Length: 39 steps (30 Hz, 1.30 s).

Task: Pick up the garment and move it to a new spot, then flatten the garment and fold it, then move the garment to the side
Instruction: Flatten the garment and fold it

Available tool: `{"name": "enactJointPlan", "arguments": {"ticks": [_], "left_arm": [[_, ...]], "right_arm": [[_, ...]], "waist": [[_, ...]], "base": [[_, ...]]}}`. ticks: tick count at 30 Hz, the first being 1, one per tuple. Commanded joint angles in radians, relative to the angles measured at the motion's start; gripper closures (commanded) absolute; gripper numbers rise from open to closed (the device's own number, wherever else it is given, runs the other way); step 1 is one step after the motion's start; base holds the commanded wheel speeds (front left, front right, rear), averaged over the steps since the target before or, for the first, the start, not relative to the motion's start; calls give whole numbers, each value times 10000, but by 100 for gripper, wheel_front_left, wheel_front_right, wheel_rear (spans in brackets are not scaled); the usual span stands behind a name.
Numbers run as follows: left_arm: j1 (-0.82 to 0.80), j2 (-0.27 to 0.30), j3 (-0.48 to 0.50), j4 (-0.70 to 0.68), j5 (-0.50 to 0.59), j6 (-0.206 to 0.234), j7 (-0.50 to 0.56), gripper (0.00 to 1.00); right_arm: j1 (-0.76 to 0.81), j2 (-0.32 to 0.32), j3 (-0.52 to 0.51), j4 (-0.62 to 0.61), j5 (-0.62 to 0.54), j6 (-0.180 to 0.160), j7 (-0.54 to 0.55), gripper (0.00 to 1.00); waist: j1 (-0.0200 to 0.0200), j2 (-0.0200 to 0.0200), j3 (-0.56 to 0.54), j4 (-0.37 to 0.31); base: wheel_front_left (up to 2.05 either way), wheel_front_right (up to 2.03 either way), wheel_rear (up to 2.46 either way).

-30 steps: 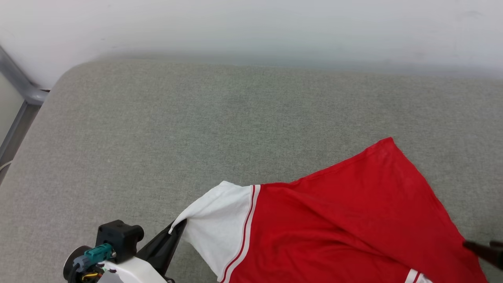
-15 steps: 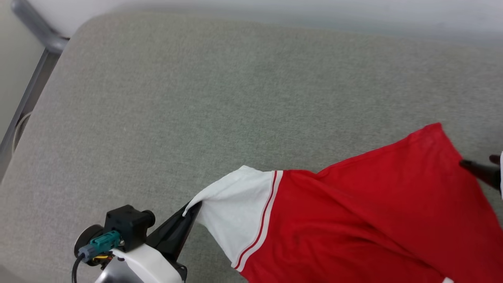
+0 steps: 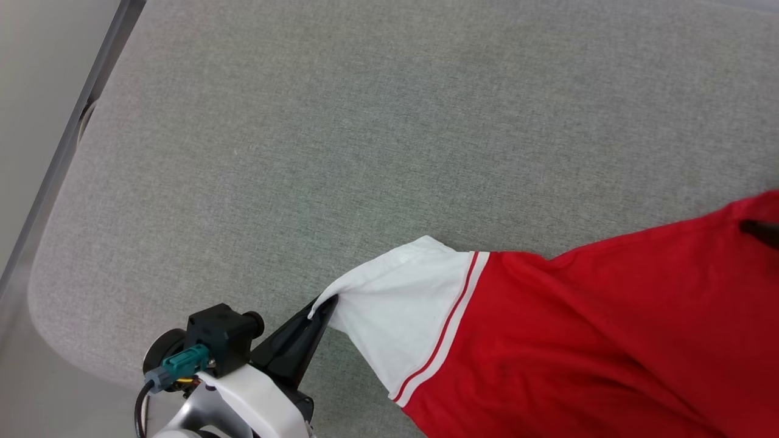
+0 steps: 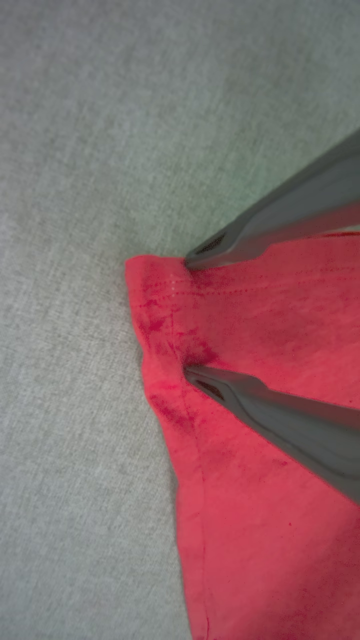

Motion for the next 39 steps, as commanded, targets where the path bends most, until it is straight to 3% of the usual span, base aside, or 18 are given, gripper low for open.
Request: {"name": "enactJointPlan", "arguments": {"ticks": [1,9,10,11,25,31,39], "left_arm": [[-172,-90,-28,52,17,-30,-88,100],[-261,-214,-91,290,-34,-127,-222,100],[-286,-232,-98,310,-41,-126,-220,100],[-319,-283,-117,389,-60,-159,-242,100],[-92,-49,161,575,-218,-39,-417,100],[25,340,589,308,-269,192,-493,100],[-493,940,1507,-305,-238,581,-483,100]], "right_arm": [[0,-53,125,168,-72,-8,62,0],[914,-219,1077,566,104,-7,284,0],[982,-209,1167,605,158,-5,265,58],[1032,-227,1283,646,239,-5,46,100],[140,-384,1163,773,353,-8,-2715,100],[99,-440,1220,744,650,-8,-3805,100],[-87,-833,1226,-202,892,-10,-5195,100]], "waist": [[-2,-1,122,132],[-2,-1,205,266],[-2,-1,204,280],[-2,-1,183,301],[-2,-1,-1066,-238],[-2,-1,-1951,-887],[-2,-1,-2739,-1942]], "base": [[0,0,0],[0,0,0],[0,0,0],[0,0,0],[0,0,0],[0,0,0],[0,0,0]]}}
